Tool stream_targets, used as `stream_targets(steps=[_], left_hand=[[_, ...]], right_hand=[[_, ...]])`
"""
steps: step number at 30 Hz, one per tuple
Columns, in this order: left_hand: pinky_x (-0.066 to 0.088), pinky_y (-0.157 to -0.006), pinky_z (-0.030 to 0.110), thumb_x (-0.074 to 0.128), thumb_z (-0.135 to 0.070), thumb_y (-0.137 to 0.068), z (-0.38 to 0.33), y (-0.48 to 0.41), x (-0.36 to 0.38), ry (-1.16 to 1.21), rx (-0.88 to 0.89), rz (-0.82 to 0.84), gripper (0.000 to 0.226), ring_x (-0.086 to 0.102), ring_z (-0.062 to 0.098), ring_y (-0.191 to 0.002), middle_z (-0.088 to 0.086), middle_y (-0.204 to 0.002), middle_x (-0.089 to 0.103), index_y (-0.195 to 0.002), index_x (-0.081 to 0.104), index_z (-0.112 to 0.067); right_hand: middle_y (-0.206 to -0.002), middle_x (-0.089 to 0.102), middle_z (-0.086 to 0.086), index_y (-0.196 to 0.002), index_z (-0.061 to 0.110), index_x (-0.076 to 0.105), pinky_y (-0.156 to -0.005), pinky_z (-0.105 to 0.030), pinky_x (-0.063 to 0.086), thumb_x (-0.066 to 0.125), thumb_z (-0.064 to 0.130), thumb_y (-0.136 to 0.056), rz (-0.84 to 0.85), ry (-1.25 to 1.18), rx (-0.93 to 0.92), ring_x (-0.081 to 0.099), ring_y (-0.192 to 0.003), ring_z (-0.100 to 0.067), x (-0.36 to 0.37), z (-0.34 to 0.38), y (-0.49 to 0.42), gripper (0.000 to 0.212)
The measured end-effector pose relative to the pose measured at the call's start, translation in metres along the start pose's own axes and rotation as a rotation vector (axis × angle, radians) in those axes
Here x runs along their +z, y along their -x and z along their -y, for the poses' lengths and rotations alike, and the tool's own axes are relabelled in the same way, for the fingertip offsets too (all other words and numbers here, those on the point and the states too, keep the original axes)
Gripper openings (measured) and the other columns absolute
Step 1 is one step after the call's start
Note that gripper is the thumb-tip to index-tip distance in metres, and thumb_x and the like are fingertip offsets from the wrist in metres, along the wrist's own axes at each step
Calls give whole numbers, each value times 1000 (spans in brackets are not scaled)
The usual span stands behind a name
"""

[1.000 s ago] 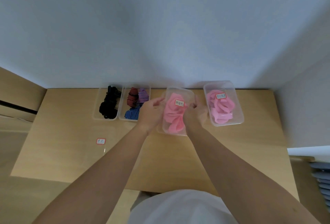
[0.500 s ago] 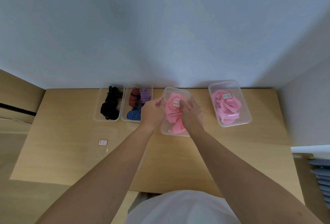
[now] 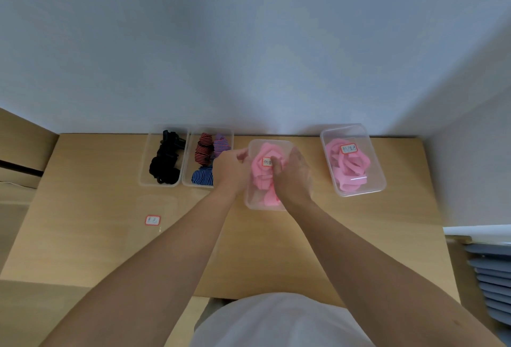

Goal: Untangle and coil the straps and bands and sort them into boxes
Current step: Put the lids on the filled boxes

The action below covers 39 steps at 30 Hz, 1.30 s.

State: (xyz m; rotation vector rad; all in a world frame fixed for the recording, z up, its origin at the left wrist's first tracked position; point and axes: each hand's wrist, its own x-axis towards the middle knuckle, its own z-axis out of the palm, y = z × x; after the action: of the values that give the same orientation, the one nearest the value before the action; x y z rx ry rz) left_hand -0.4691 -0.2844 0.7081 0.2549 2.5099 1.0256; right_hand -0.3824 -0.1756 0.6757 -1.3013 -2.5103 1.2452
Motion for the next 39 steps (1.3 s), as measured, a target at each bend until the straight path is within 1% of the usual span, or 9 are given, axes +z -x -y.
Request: stream_targets(steps=[4, 6, 9, 12, 16, 20, 28, 33, 39], left_hand=[[41, -78, 25, 64, -16, -93, 2, -4, 3, -67, 32, -9, 15, 60, 18, -83, -1, -85, 68, -84, 70, -27], [45, -69, 32, 63, -16, -91, 1, -5, 5, -109, 45, -19, 23, 56, 23, -73, -1, -75, 64, -79, 55, -33], [53, -72, 40, 62, -19, -92, 0, -8, 4, -129, 72, -26, 21, 65, 28, -77, 6, -80, 73, -79, 62, -36], [53, -74, 39, 61, -22, -95, 1, -11, 3, -108, 74, -1, 17, 67, 27, -81, 5, -84, 76, -95, 79, -21], [49, -72, 34, 58, -23, -99, 0, -14, 2, -125, 81, 40, 27, 64, 24, -81, -1, -85, 73, -119, 75, -28], [50, -88, 31, 54, -18, -101, 1, -19, 3, -133, 54, 68, 42, 66, 24, -108, 5, -122, 72, -141, 59, -26], [45, -90, 28, 49, -16, -105, 3, -27, 5, -190, 57, 106, 42, 61, 28, -120, 8, -134, 67, -146, 54, -21], [53, -91, 42, 47, -13, -103, 11, -27, 9, -276, 81, 122, 49, 65, 33, -111, 13, -123, 71, -150, 48, -26], [50, -80, 42, 43, -23, -104, 20, -14, 19, -531, 160, 130, 62, 64, 36, -108, 16, -121, 67, -161, 20, -30]], right_hand=[[-169, 5, -4, -159, 13, 21, -100, -43, 43, 39, 33, -107, 57, 135, -41, 45, -136, -36, -1, 6, 0, 58], [-170, -3, -2, -159, 14, 21, -98, -42, 44, 36, 31, -108, 72, 170, -86, 48, -133, -36, 2, 6, -1, 56], [-170, -5, -1, -159, 13, 20, -98, -42, 43, 35, 33, -108, 94, 191, -112, 49, -130, -38, 6, 6, -3, 57], [-169, -5, -1, -160, 14, 16, -98, -41, 41, 35, 39, -107, 113, 225, -108, 48, -128, -38, 8, 5, -4, 62], [-169, -3, -2, -160, 13, 15, -99, -41, 41, 35, 41, -106, 111, 252, -121, 48, -130, -39, 8, 6, -7, 64], [-169, 0, -5, -159, 11, 16, -101, -40, 42, 37, 43, -105, 118, 281, -123, 49, -130, -39, 8, 7, -12, 66], [-167, 7, -9, -156, 10, 25, -99, -40, 43, 27, 51, -102, 130, 397, -216, 48, -131, -33, 11, 0, -20, 69], [-166, 6, -21, -157, -2, 16, -104, -44, 42, 37, 45, -105, 83, 385, -284, 41, -138, -39, 15, -10, -6, 73], [-168, -5, -9, -159, 7, 8, -100, -47, 44, 25, 53, -103, 84, 446, -221, 37, -135, -37, 19, -10, -3, 75]])
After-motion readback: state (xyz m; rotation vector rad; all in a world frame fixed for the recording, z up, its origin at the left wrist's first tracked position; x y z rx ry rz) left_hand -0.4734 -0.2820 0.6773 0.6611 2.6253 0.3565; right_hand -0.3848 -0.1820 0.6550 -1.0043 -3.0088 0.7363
